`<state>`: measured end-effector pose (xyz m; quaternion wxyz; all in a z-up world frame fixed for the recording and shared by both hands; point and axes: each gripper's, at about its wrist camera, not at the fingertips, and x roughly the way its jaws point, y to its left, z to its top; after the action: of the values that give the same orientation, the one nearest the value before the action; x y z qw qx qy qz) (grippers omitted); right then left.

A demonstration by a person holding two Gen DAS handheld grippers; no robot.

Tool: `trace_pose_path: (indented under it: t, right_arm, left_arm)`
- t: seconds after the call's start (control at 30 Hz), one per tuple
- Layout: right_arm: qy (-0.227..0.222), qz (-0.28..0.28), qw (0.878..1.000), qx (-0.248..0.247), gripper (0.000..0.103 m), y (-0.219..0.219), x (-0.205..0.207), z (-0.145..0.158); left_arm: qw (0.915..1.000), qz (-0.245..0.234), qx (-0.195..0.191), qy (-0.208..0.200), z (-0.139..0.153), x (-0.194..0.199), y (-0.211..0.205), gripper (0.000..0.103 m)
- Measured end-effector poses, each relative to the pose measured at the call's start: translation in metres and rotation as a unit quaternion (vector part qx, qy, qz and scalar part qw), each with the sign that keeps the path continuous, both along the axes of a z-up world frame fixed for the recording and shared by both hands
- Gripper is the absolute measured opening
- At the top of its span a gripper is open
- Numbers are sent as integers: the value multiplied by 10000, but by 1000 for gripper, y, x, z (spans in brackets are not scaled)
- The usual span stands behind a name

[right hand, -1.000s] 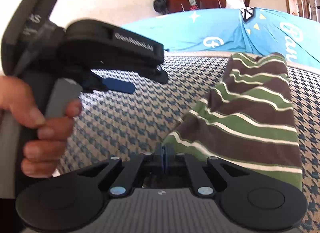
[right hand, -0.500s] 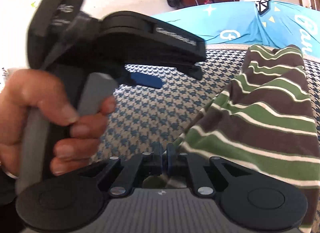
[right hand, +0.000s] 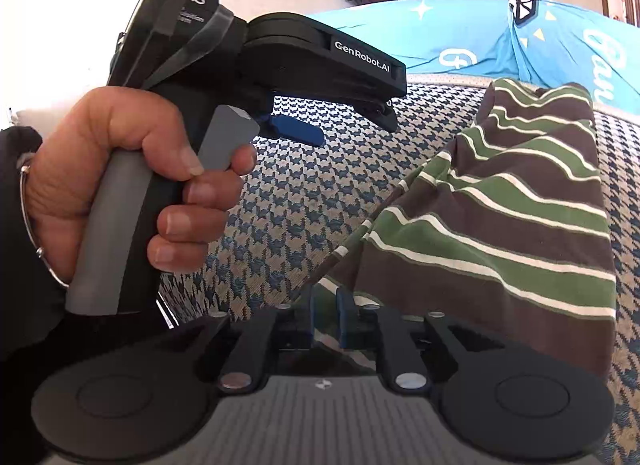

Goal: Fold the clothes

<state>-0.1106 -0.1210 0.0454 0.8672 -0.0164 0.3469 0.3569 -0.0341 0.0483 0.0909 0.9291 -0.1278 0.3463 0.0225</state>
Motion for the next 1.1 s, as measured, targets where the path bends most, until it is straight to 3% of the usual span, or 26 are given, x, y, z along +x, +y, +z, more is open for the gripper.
trace_pose_path:
  t: [0.1,0.2,0.3,0.43,0.53,0.73,0.83,0.97,1.1]
  right_arm:
    - [36,4,10000,24,26,2,0,-1]
    - [-59,23,10000,-75,27,6,-2,-3]
    - [-159,28,9997,-209,25,9,-4,-5]
    - [-215,-46,9994,-272,9,9,-3,-6]
    - [-152,58,9999,-4,7,7,-4,-1]
    - [-154,292,9994,-54,8,16,-5,-10]
    - [-154,306,9994,-1,13,16,-5,-9]
    - [-245,478,9986,-29,28,17,-12,-7]
    - [-99,597,9982,-33,30,11,-17,-4]
  left_arm:
    - [10000,6,-9,-5,0,0,1,71]
    - [10000,11,-13,-10,1,0,1,71]
    - [10000,-3,-18,-9,1,0,0,71]
    - [10000,7,5,-29,2,-1,0,71]
    - [10000,14,-16,-45,2,-1,1,71]
    - [10000,-43,1,-14,0,0,-2,72]
    - [10000,-84,16,-14,-1,0,-4,75]
    - [9999,-139,35,-15,-2,0,-7,77]
    - [9998,-194,54,-16,-3,0,-10,79]
